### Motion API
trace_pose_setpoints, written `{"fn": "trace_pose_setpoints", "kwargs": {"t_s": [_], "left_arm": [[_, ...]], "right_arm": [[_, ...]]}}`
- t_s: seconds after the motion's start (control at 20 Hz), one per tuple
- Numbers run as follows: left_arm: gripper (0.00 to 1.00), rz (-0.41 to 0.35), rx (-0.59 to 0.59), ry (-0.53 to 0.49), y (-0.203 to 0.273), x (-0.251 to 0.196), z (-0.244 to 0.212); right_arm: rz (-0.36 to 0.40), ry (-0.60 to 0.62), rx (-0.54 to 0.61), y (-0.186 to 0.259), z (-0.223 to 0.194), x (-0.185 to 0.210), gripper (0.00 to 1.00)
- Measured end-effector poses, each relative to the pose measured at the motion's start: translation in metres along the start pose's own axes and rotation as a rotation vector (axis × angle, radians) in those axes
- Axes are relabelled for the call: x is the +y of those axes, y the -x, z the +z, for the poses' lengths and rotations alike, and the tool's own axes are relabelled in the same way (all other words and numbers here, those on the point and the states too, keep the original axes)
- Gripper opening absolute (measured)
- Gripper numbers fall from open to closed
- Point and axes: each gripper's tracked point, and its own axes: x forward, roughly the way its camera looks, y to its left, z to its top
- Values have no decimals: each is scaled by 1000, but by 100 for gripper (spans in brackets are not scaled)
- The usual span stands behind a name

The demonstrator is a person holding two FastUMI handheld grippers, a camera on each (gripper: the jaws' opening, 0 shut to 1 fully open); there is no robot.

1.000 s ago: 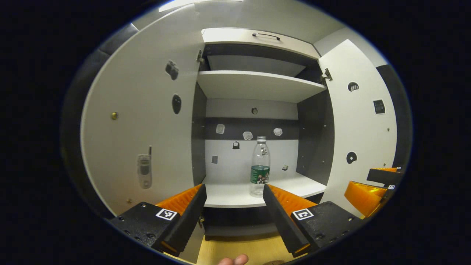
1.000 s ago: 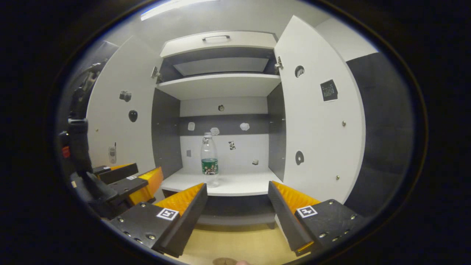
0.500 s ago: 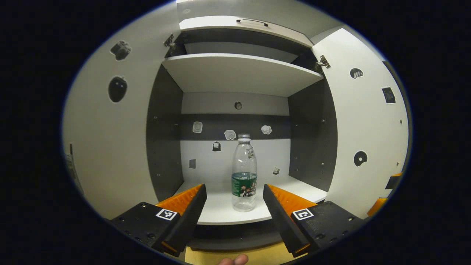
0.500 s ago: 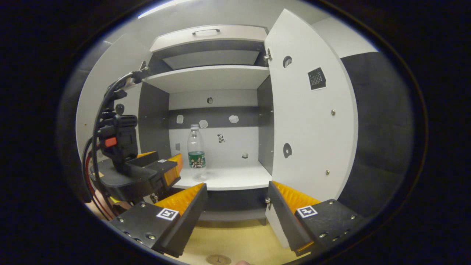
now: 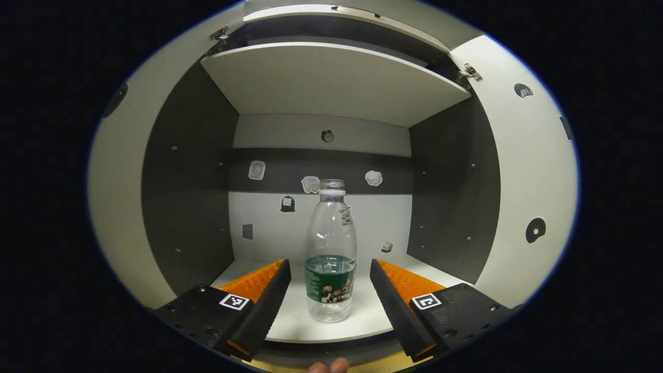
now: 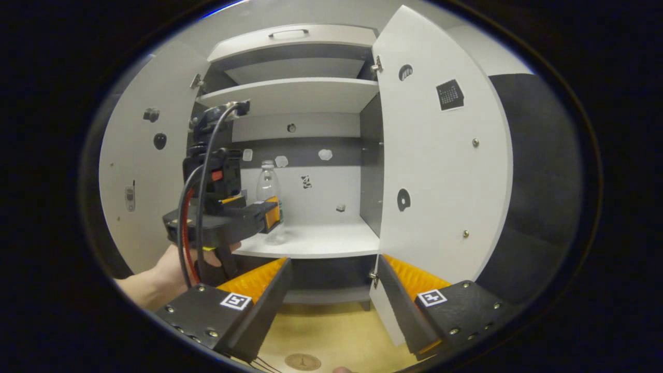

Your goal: Grasp the bottle in the cabinet with the left hand and place it on the coaster, then close the right door with the right hand and the left door with the left hand.

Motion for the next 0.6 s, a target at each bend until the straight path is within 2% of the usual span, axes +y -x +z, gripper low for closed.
{"fn": "trace_pose_setpoints", "kwargs": {"t_s": [0.05, 0.1, 0.15, 0.35, 0.4, 0.45, 0.6], "left_arm": [[98, 1, 5, 2, -5, 0, -1], [98, 2, 6, 9, -12, 1, -2], [98, 3, 11, 17, -17, 0, -3], [98, 12, 30, 25, -37, 4, -11], [98, 11, 34, 24, -41, 4, -12], [98, 18, 34, 21, -43, 5, -12], [91, 21, 27, 5, -47, 7, -10]], "right_arm": [[-3, 6, 7, 0, -1, 0, 100], [-6, 11, 12, 0, -2, 0, 97], [-8, 14, 14, 0, -1, 0, 100], [-23, 14, 32, -1, -8, -2, 100], [-30, 14, 41, -2, -11, -5, 97], [-34, 11, 48, -3, -13, -8, 100], [-36, -6, 60, 0, -18, -13, 100]]}}
